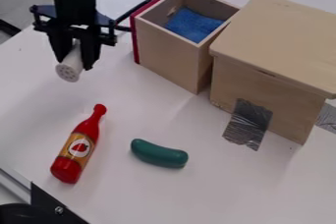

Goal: Picked up a white object and place it on the white table

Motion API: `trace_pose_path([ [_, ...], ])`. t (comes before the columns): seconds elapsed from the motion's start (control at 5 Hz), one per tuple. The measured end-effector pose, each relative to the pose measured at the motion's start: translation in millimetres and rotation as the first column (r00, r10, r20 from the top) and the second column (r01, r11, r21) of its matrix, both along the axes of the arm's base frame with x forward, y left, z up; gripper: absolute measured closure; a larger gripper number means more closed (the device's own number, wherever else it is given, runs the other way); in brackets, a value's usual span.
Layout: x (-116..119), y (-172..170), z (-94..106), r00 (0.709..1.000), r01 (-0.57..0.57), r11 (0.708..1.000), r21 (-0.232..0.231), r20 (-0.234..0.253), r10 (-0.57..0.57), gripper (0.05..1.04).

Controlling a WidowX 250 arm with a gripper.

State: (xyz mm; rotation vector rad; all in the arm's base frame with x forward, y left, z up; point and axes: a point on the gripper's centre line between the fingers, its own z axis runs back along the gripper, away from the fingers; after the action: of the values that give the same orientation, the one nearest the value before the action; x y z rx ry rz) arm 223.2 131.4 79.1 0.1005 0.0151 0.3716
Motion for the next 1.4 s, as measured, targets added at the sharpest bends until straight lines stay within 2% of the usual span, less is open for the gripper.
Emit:
trace_pose_path([
  [0.4, -8, 11, -28.3, 0.994, -0.082, 0.996, -0.035, -0.076, 0.079, 0.611],
  [1.0, -4, 18, -63.4, 0.986, -0.087, 0.996, 0.001, -0.142, 0.086, 0.611],
  [1.2, 1, 23, -74.2, 0.98, -0.083, 0.997, -0.005, -0.184, 0.081, 0.611],
  [1.4, 5, 25, -74.5, 0.979, -0.088, 0.996, -0.008, -0.187, 0.085, 0.538],
])
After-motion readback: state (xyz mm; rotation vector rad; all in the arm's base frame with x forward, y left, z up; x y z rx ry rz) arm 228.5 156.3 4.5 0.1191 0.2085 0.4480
